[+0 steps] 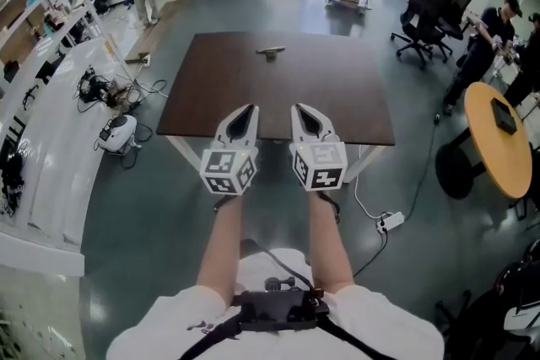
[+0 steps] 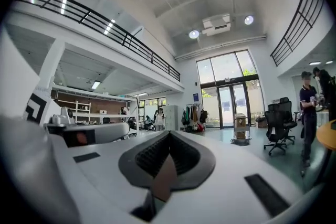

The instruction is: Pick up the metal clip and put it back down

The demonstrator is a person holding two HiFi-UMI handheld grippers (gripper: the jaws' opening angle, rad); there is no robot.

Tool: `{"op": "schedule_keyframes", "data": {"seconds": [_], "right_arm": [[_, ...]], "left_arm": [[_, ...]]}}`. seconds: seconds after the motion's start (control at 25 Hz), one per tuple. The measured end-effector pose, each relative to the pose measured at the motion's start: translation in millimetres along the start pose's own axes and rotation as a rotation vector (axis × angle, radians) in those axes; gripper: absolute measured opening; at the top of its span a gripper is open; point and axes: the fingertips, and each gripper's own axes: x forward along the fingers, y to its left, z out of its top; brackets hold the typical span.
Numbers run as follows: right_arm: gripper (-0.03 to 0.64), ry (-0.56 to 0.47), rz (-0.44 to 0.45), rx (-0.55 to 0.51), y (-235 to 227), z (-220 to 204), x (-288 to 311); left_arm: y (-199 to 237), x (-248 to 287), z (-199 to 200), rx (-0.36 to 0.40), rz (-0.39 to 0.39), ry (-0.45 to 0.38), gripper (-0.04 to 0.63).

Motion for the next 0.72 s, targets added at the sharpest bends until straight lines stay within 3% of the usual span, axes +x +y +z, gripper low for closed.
{"op": "schedule_keyframes", "data": {"seconds": [0.2,0.4,0.72], "right_arm": [[0.006,0.020,-0.016,0.001,-30,-7,41],[0.006,0.016,-0.036,-0.004,-62,-13,107],[0.006,0.021,-0.045,-0.023,-89,-5,258]], "left_arm": [[14,50,-10,0.052,0.001,0.009,0.029],[48,118,-22,0.042,-0.020,-0.008,0.029],[152,238,-20,0.032,-0.040,-0.021,0.029]]}}
